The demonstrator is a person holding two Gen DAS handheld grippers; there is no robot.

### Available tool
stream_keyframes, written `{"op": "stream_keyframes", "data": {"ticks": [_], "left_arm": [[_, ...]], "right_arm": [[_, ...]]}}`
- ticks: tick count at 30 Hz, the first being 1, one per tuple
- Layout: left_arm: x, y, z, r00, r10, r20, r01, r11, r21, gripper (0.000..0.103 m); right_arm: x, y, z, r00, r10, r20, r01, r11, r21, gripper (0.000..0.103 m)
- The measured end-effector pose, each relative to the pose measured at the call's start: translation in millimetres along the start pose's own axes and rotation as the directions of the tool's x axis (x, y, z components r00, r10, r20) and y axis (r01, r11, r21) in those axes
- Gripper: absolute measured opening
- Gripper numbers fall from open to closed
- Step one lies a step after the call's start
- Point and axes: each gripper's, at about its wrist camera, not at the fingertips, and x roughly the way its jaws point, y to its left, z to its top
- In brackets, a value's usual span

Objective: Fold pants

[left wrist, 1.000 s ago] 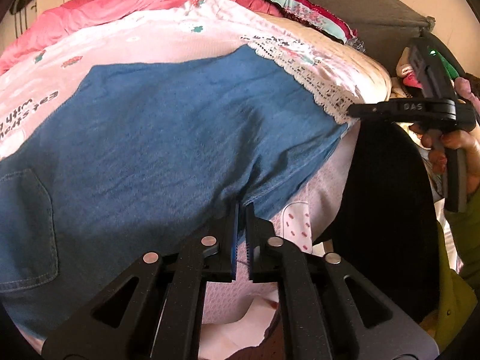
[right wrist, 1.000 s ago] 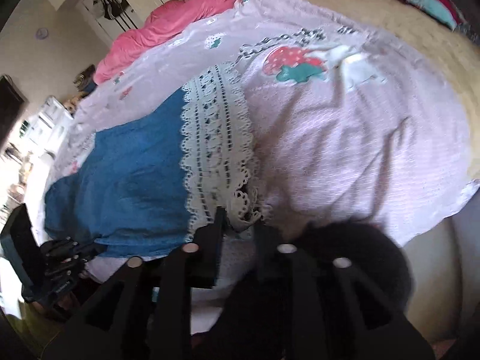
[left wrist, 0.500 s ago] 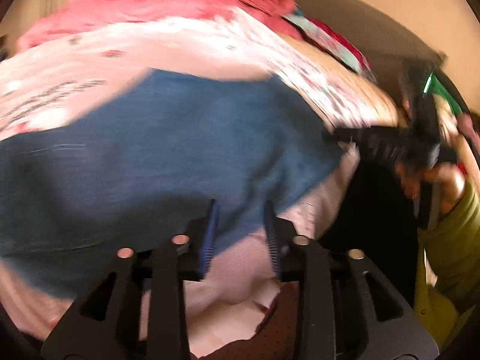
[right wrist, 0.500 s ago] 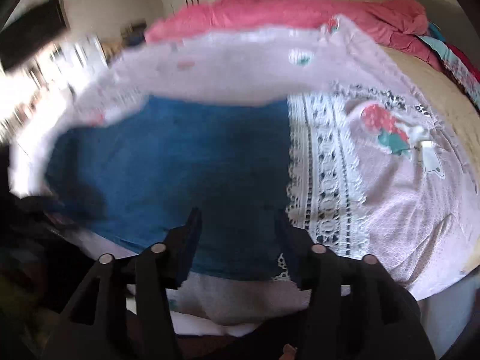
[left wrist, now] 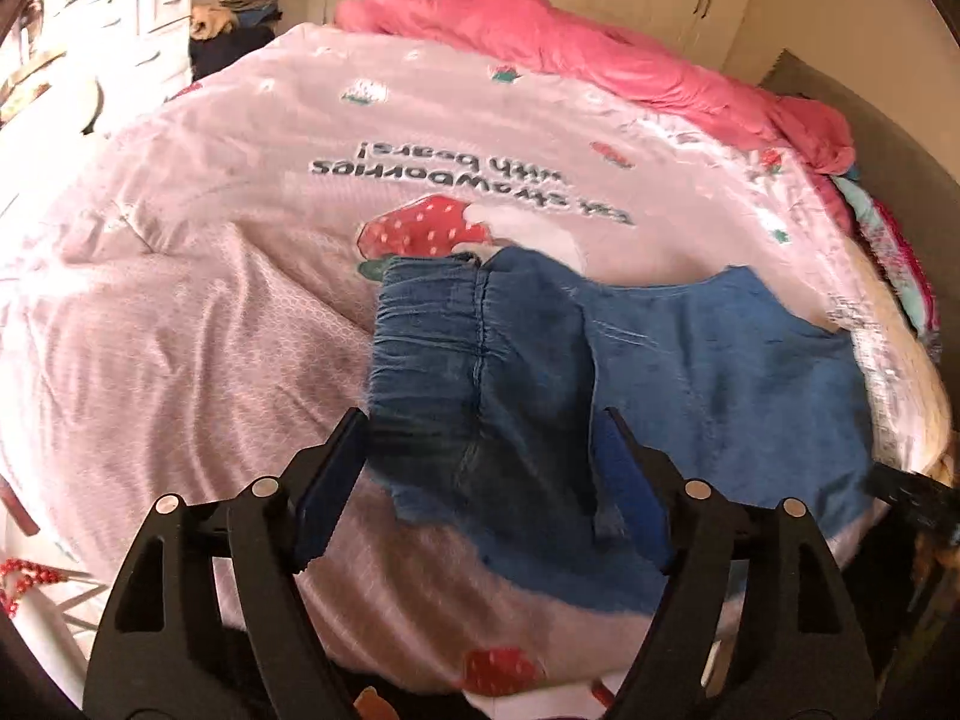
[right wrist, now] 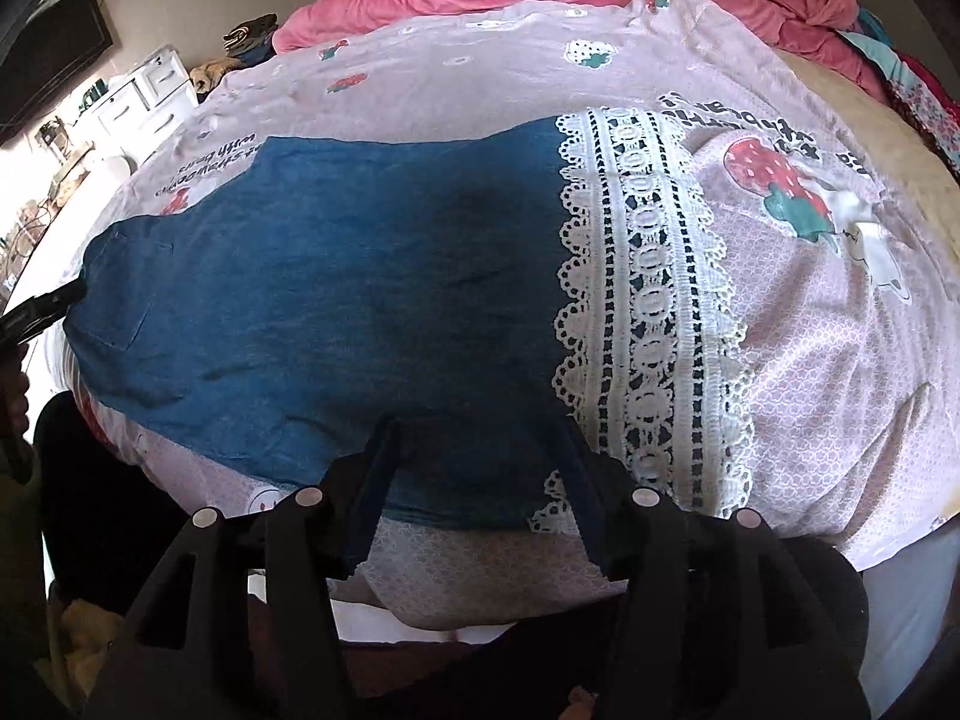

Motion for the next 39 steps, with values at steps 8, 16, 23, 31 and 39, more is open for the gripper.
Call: {"op": "stream_keyframes", "data": {"ticks": [8,16,23,31,39], "left_arm": [[-6,8,4,0.994,0.084,0.068,-0.088,0.995,0.047,0.035],[-5,13,-1,0.994,0.095,0.056,-0.096,0.995,0.016,0.047],[-47,-29,3,0.99,0.01,0.143,-0.023,0.995,0.096,0.057],[11,-147,-24,0.984,-0.176,-0.039,0.178,0.918,0.353,0.064],[39,-154,-50,0.976,-0.149,-0.158,0.201,0.894,0.4,0.066]], "right_arm": [[3,3,-3,1.0,-0.007,-0.017,0.007,1.0,-0.016,0.057],[0,8,-4,1.0,-0.009,-0.003,0.009,0.999,-0.04,0.06],[-22,3,-5,0.995,0.051,0.082,-0.049,0.998,-0.029,0.06],[3,7,-11,0.999,0.045,-0.005,-0.045,0.999,-0.016,0.06],[4,2,-19,0.998,0.065,-0.022,-0.065,0.998,0.003,0.061]]}}
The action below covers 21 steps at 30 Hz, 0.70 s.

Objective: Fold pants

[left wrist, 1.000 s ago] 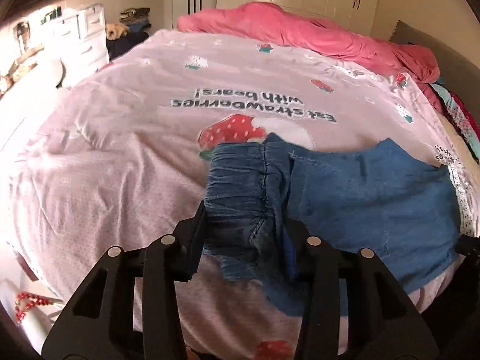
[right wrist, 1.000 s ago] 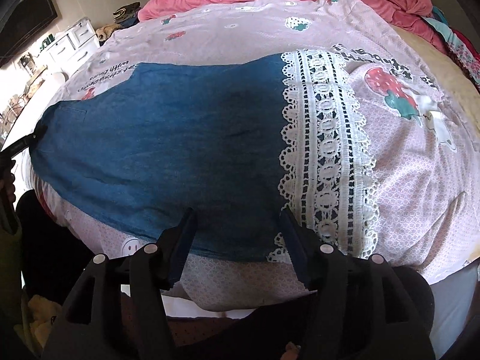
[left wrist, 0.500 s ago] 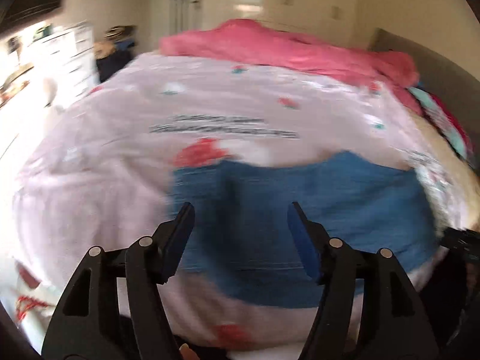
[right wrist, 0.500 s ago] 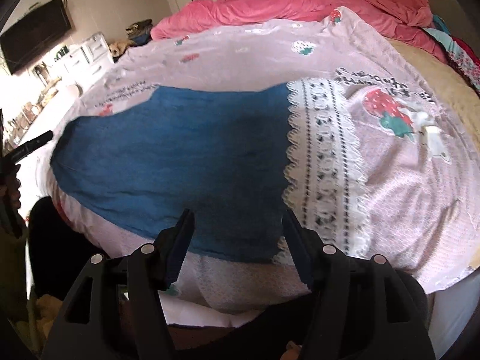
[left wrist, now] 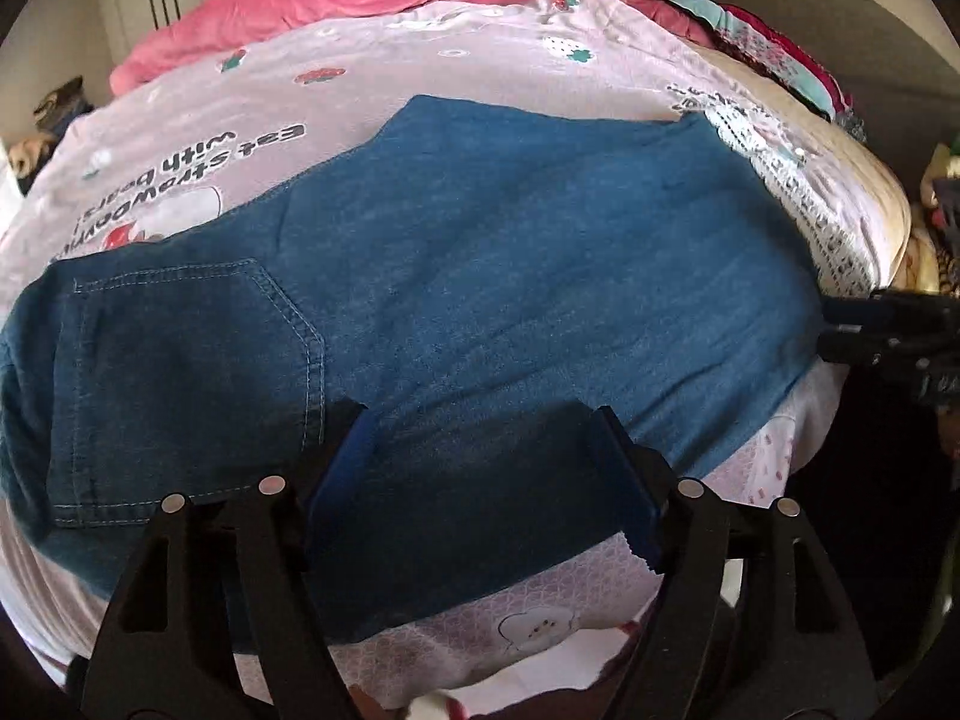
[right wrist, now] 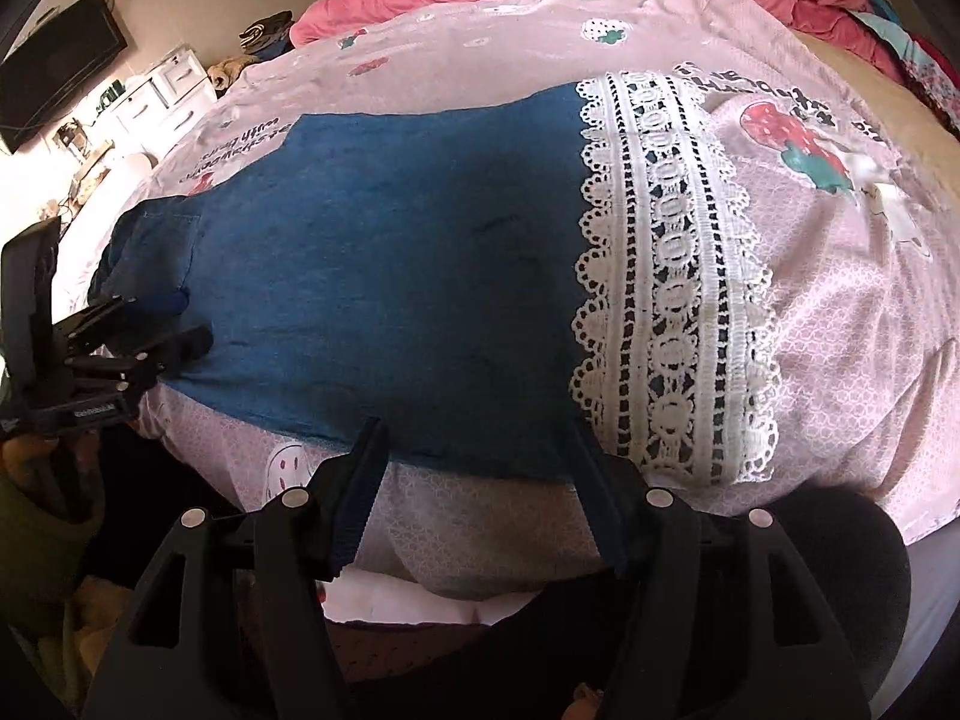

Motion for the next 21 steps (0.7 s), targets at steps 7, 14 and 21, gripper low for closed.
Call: {"op": "stream_keyframes", "data": {"ticks": [7,14,21], "left_arm": [[-26,14,36,0.995,-0.032,0.091,0.034,0.999,-0.029,0.068],[-10,21,96,0.99,-0.04,0.132,0.042,0.999,-0.012,0.068],[41,40,140,0.997,-0.064,0.052,0.065,0.998,-0.01,0.068]], "right_arm": [[-30,0,13,0.991,0.045,0.125,-0.044,0.999,-0.005,0.062],[-42,-44,56,0.98,-0.033,0.196,0.011,0.994,0.111,0.062],[-21,-74,105,0.979,-0.02,0.202,-0.017,0.983,0.18,0.062]]}}
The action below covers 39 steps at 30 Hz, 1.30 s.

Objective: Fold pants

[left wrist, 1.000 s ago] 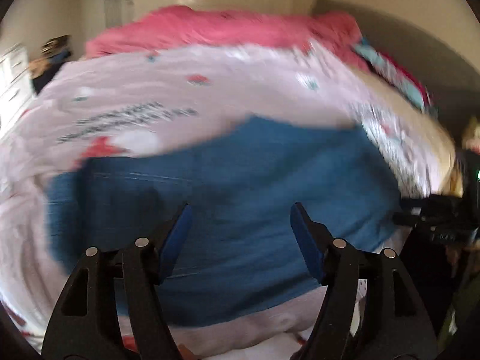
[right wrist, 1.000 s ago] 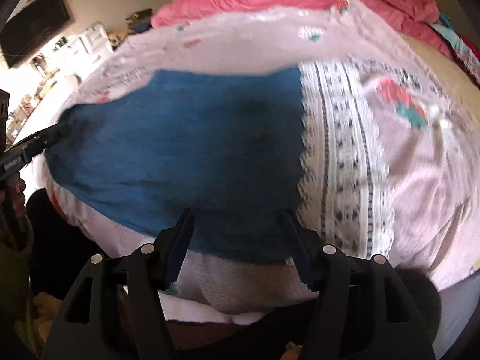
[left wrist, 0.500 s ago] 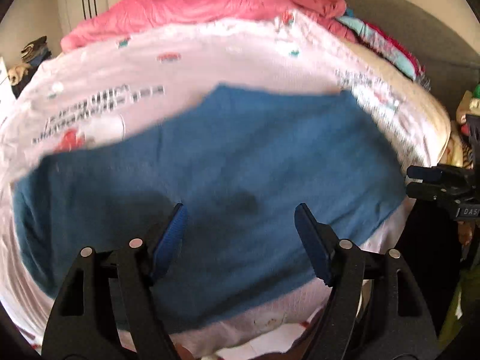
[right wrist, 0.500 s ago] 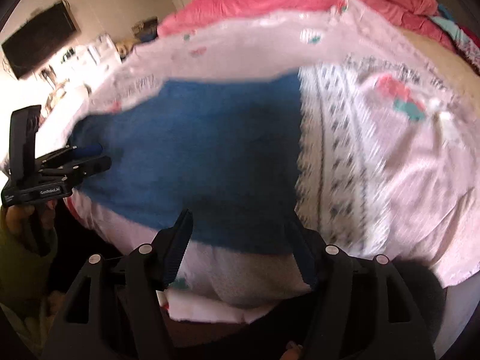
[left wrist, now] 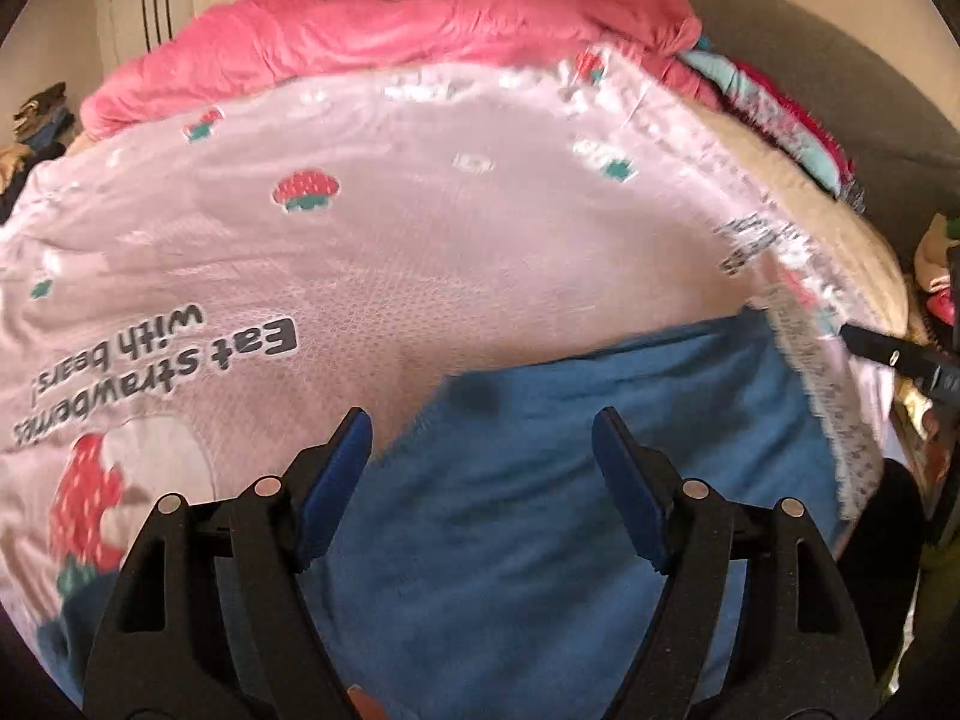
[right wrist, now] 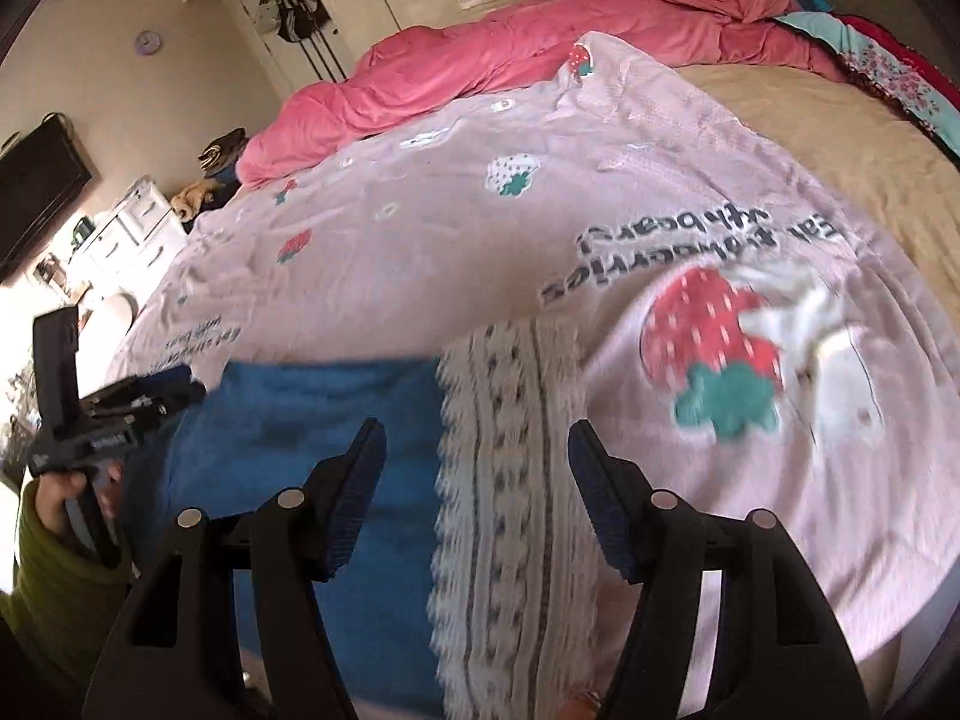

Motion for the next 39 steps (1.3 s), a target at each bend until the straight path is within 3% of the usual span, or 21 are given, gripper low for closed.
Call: {"op": "stream_keyframes", "data": {"ticks": [3,8,11,13,15,18,21,26,30,34,39], "left_arm": [[19,11,5,1.0,-0.013,-0.028,0.013,1.0,-0.013,0.068],[40,20,2,0.991,-0.12,-0.052,0.116,0.991,-0.062,0.066],[47,20,-1,0.99,-0.131,-0.046,0.128,0.99,-0.057,0.055],[49,20,-1,0.988,-0.148,-0.043,0.146,0.988,-0.06,0.041],[50,20,-2,0.985,-0.166,-0.04,0.163,0.984,-0.067,0.019],[47,18,-3,0.986,-0.163,-0.039,0.16,0.986,-0.053,0.008],[39,16,-1,0.989,-0.151,0.002,0.151,0.987,-0.053,0.005],[23,16,5,0.992,-0.09,0.093,0.094,0.995,-0.038,0.004],[33,19,3,0.996,-0.049,0.076,0.052,0.998,-0.039,0.005],[45,22,-1,0.998,-0.035,0.046,0.037,0.998,-0.059,0.007],[45,23,-4,0.999,-0.014,0.052,0.017,0.998,-0.06,0.014]], "right_arm": [[16,-8,18,0.999,-0.024,-0.022,0.024,1.0,-0.003,0.062],[43,-21,37,0.998,-0.034,-0.055,0.035,0.999,0.011,0.061],[60,-26,41,0.996,-0.022,-0.086,0.024,1.0,0.02,0.053],[69,-27,36,0.995,-0.003,-0.101,0.005,1.0,0.026,0.049],[74,-25,31,0.994,0.001,-0.108,0.001,1.0,0.017,0.045],[72,-20,26,0.996,-0.01,-0.089,0.009,1.0,-0.011,0.032],[62,-16,20,0.999,0.011,-0.048,-0.012,0.999,-0.031,0.024],[42,-8,24,0.998,0.024,0.058,-0.021,0.998,-0.056,0.022],[56,-4,40,0.998,-0.052,0.03,0.055,0.992,-0.11,0.022],[79,-7,32,0.989,-0.14,-0.035,0.133,0.978,-0.158,0.022],[83,-1,27,0.982,-0.187,-0.016,0.181,0.965,-0.191,0.026]]}}
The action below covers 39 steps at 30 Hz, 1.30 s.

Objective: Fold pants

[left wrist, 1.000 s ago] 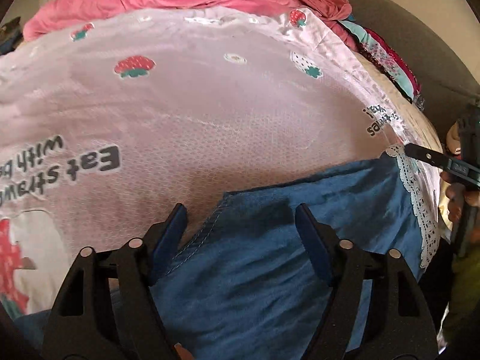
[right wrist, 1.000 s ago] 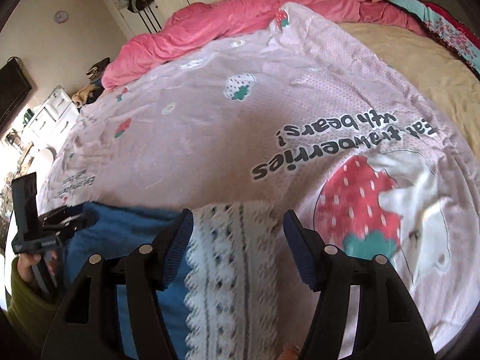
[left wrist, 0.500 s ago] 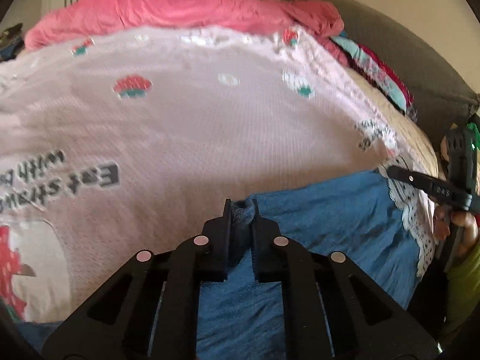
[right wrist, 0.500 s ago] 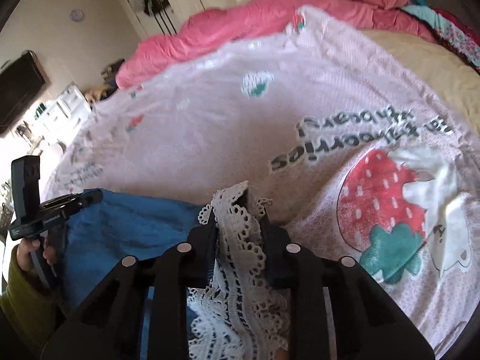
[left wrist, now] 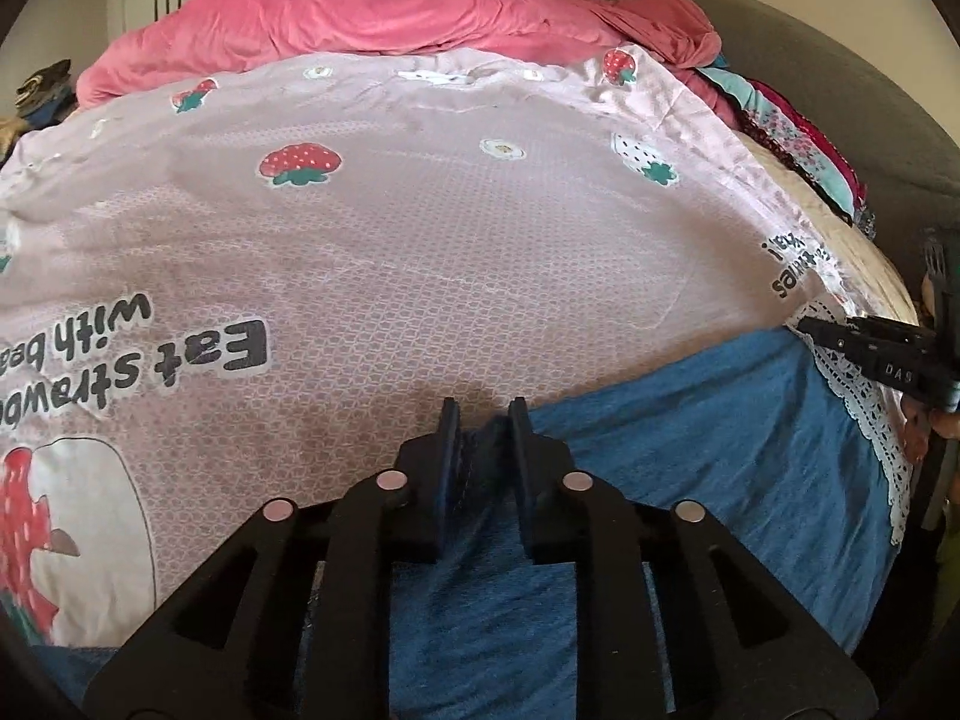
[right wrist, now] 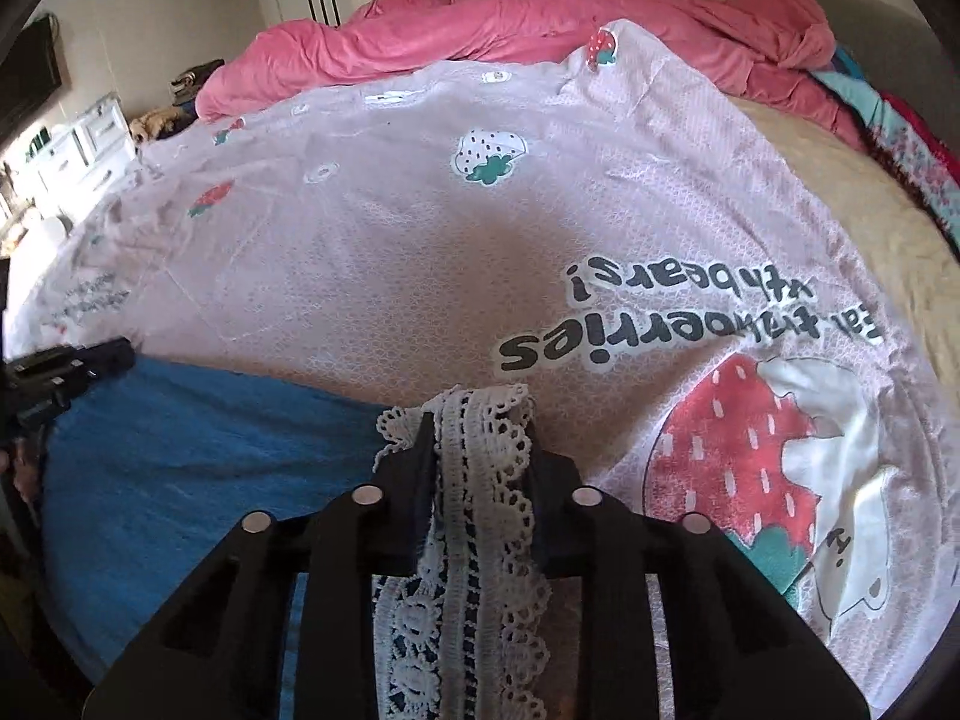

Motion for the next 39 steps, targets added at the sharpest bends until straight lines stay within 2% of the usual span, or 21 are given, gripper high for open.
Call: {"op": "stream_keyframes", "data": {"ticks": [2,5,7,9,10,13,18,22,25,28,32,36,37,39], "left_arm": [[-3,0,-1,1.0,0.015,0.006,-0.015,1.0,-0.005,0.019],[-18,1,-5,1.0,0.019,0.016,-0.018,1.0,-0.025,0.029],[-33,0,-12,1.0,-0.005,0.022,0.005,0.999,-0.042,0.039],[-43,-5,-17,1.0,0.005,0.025,-0.004,1.0,-0.027,0.04],[-51,-10,-22,0.999,0.004,0.032,-0.004,1.0,-0.014,0.041],[-68,-20,-37,0.999,-0.011,0.044,0.012,1.0,-0.012,0.049],[-93,-34,-70,0.999,-0.018,0.045,0.018,1.0,-0.011,0.053],[-105,-34,-98,0.998,0.055,0.022,-0.055,0.999,0.0,0.055],[-109,-25,-109,0.995,0.095,0.007,-0.095,0.995,-0.024,0.057],[-111,-18,-117,0.986,0.164,-0.003,-0.164,0.986,-0.025,0.061],[-111,-15,-125,0.985,0.173,-0.012,-0.173,0.985,-0.024,0.061],[-109,-20,-128,0.981,0.194,-0.015,-0.194,0.981,-0.001,0.065],[-109,-20,-129,0.98,0.197,-0.016,-0.197,0.98,0.001,0.065],[-107,-19,-130,0.979,0.201,-0.021,-0.201,0.98,0.003,0.065]], "right_arm": [[-5,1,-2,0.999,-0.012,0.032,0.012,1.0,0.001,0.036],[-30,-16,-7,0.993,0.022,0.113,-0.034,0.994,0.101,0.038],[-51,-35,-16,0.986,0.094,0.14,-0.124,0.966,0.226,0.046],[-71,-42,-32,0.973,0.161,0.167,-0.204,0.936,0.286,0.047],[-81,-41,-42,0.97,0.173,0.168,-0.217,0.932,0.291,0.049],[-102,-31,-71,0.976,0.185,0.117,-0.21,0.941,0.265,0.049],[-119,-22,-98,0.975,0.22,0.039,-0.223,0.949,0.225,0.05],[-118,-18,-106,0.981,0.195,-0.009,-0.191,0.964,0.187,0.05],[-104,-23,-112,0.976,0.207,-0.062,-0.19,0.959,0.211,0.05],[-93,-23,-120,0.959,0.266,-0.101,-0.238,0.945,0.226,0.046],[-98,-21,-124,0.958,0.275,-0.081,-0.25,0.939,0.235,0.046],[-97,-18,-125,0.961,0.267,-0.075,-0.244,0.943,0.225,0.033],[-100,-16,-125,0.96,0.27,-0.071,-0.249,0.944,0.217,0.026],[-105,-14,-124,0.956,0.289,-0.052,-0.273,0.941,0.2,0.022]]}}
